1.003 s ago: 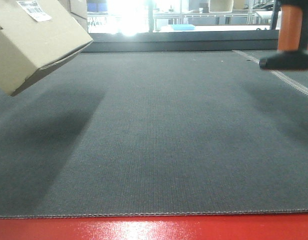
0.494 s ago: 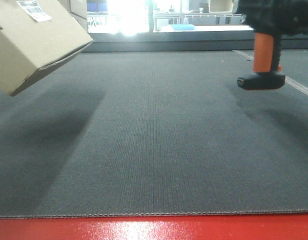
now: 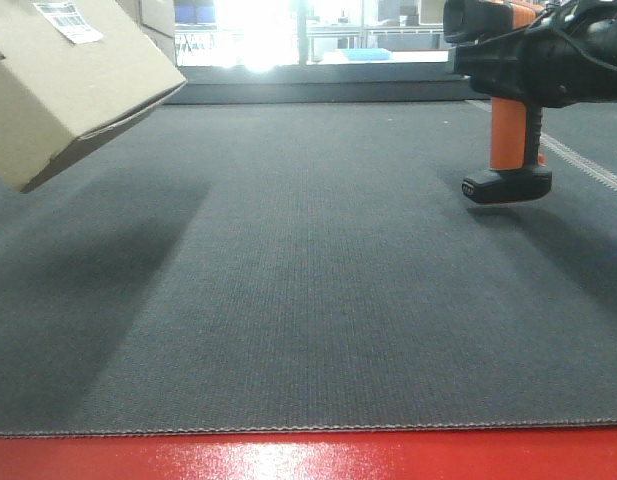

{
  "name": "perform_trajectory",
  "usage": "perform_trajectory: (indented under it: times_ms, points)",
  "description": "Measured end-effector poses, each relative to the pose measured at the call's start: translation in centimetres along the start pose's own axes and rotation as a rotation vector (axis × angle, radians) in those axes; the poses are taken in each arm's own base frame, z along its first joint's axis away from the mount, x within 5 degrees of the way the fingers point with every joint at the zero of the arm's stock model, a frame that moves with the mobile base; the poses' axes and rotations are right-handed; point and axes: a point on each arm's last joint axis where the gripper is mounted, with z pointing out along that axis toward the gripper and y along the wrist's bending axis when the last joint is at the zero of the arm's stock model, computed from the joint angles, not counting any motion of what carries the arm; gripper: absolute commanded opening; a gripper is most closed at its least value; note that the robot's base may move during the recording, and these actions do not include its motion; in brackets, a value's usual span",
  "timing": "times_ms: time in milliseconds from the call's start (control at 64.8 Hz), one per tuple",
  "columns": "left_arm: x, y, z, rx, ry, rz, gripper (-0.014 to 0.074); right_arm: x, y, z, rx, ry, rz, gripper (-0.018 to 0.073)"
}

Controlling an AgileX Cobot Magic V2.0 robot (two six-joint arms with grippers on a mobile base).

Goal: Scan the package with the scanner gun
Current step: 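Lower the scanner gun with the right gripper back onto the belt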

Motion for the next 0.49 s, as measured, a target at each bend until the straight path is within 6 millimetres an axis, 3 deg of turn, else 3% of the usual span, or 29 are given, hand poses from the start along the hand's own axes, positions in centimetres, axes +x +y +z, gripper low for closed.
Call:
perform_trajectory:
  times_ms: [494]
  points:
    - [0.0, 0.0, 0.0, 0.0, 0.0, 0.0, -0.0111, 1.4, -0.1, 0.7, 0.014, 0.003, -0.012, -0.016]
